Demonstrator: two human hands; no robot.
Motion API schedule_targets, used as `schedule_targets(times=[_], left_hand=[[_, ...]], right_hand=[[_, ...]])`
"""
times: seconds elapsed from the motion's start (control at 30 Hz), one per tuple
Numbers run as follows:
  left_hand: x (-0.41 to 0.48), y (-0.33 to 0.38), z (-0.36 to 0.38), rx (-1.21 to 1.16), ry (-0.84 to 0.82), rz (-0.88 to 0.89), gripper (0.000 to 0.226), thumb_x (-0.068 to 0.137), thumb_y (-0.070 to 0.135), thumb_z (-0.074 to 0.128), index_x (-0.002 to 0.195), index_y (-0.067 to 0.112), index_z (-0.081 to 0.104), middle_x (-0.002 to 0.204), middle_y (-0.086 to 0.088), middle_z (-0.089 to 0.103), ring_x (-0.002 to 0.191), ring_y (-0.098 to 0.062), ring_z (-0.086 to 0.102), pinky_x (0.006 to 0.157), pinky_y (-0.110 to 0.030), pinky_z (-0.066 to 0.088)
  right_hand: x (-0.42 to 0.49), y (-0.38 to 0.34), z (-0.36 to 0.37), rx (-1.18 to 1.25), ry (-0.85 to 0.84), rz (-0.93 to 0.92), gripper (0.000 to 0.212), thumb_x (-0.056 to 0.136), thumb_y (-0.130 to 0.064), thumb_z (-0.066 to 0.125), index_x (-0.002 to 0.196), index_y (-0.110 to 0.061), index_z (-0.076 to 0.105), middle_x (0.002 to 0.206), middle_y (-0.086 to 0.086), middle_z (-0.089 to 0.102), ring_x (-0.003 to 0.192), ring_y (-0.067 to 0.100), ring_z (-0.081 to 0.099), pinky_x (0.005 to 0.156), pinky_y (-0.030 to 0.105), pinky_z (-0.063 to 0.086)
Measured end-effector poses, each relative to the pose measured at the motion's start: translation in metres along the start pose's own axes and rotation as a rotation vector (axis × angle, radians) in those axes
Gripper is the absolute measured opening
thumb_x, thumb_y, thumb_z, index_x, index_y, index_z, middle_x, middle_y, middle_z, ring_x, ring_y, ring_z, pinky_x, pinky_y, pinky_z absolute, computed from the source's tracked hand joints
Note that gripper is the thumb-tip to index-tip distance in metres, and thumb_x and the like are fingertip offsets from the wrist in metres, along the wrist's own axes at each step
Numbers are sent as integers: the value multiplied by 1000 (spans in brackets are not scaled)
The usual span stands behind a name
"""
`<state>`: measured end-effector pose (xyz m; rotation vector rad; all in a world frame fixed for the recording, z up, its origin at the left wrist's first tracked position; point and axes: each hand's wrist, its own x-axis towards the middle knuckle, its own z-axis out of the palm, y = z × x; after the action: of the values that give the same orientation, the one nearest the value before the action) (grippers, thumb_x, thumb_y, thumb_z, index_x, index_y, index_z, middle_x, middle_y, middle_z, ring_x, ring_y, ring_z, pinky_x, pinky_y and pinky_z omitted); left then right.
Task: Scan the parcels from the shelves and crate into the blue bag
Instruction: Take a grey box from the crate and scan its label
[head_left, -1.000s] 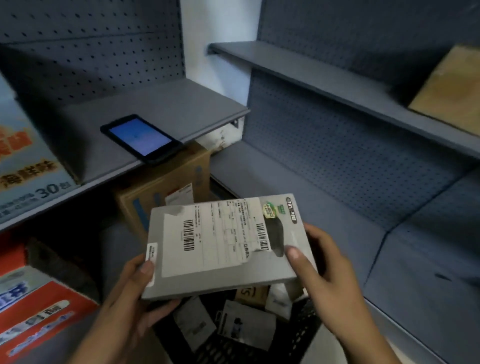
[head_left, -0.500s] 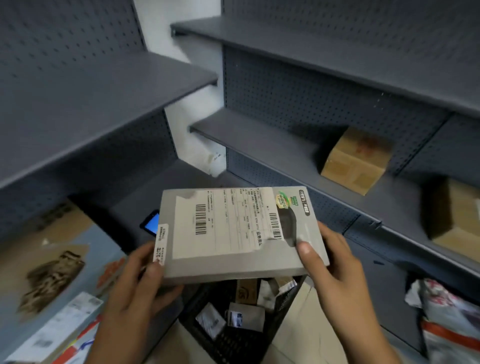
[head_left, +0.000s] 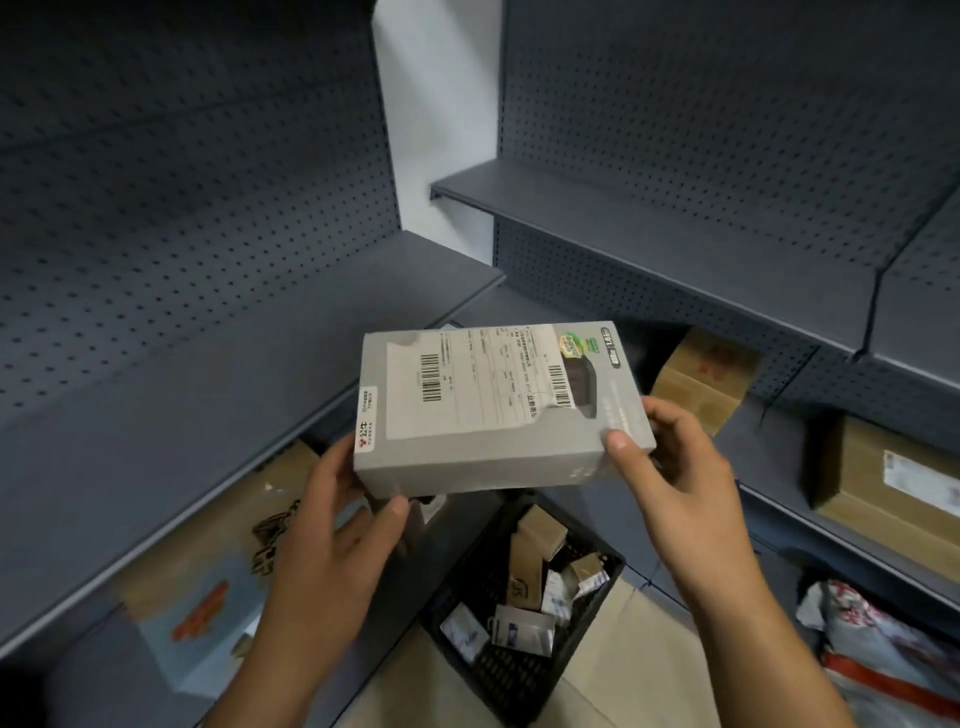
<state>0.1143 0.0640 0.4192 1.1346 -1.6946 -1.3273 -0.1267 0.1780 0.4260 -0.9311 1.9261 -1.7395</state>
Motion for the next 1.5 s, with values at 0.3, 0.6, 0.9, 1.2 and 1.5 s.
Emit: schedule_targets(times=[0.3, 0.6, 0.9, 1.2, 1.5], left_hand=[[-66, 11, -47, 106, 298, 58, 53, 97, 16, 64, 131, 56, 53, 131, 23, 59, 113, 16, 57, 82, -2, 46], [-193, 15, -85, 92, 729, -24, 55, 93, 11, 64, 138, 42, 57, 127, 16, 69, 118, -1, 64, 96, -23, 49], [-370, 2, -148, 66, 1113, -176, 81, 88, -14, 51, 127, 57, 58, 117, 24, 71, 116, -1, 65, 90, -31, 55], [-569, -30, -275, 61, 1345, -308, 89, 85, -18, 45, 142, 51, 49, 135, 26, 62, 122, 0, 61, 103, -29, 50], [-746, -64, -353, 0, 1649, -419, 85, 89, -14, 44, 137, 56, 51, 123, 26, 67, 114, 5, 63, 74, -14, 55]], right_hand=[[-30, -18, 36, 72, -204, -59, 25, 92, -28, 64, 116, -35, 60, 109, -29, 66, 102, -6, 62, 73, 14, 52], [-75, -55, 78, 144, -617, -129, 23, 95, -29, 58, 116, -38, 65, 109, -23, 70, 103, -2, 65, 86, 32, 54], [-211, -98, 168, 143, -997, -211, 34, 84, -48, 55, 117, -42, 64, 110, -25, 68, 99, 0, 66, 70, 25, 57], [-440, -148, 280, 177, -1310, -243, 21, 93, -32, 58, 109, -44, 64, 101, -25, 70, 96, -2, 67, 81, 32, 55], [-655, -178, 364, 185, -1652, -246, 25, 94, -22, 61, 116, -32, 66, 101, -9, 74, 95, 10, 70, 79, 35, 56]])
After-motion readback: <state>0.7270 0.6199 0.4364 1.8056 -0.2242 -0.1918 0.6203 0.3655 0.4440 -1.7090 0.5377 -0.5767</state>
